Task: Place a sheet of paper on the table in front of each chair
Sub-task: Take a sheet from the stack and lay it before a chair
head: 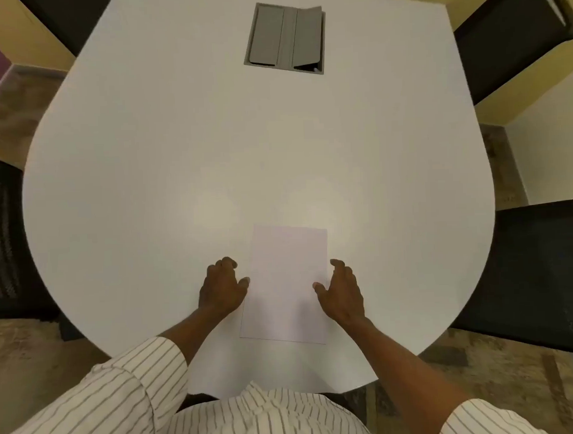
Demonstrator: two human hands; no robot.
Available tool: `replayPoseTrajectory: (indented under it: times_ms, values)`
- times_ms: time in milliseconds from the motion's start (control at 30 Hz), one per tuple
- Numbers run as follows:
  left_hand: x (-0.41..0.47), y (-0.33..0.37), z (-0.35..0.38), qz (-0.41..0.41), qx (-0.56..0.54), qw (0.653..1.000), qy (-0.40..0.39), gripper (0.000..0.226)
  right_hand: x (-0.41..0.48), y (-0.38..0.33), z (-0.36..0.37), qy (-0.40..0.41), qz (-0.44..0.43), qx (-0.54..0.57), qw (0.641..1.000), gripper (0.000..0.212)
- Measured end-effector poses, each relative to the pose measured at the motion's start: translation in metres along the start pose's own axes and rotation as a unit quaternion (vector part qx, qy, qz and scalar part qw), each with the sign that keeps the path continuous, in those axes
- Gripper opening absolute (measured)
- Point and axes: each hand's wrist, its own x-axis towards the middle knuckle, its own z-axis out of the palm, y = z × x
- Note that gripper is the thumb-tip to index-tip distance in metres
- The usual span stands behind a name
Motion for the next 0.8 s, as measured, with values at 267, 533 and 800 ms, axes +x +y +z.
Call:
replayPoseTrajectory:
  times_ms: [267,533,800]
  values:
    - [0.011,0.016,0.01,-0.096,-0.041,0.994,-0.026,0.029,0.021,-0.001,0.019,-0.008,0.101,0.005,0.995,0.061]
    - [0.023,0.032,0.023,-0.211,-0.087,0.973,-0.034,0.039,0.033,0.0,0.039,0.015,0.144,-0.003,0.989,0.053]
    - [0.03,0.03,0.028,-0.217,-0.114,0.969,-0.019,0.033,0.043,0.003,0.04,0.04,0.198,0.073,0.977,0.049]
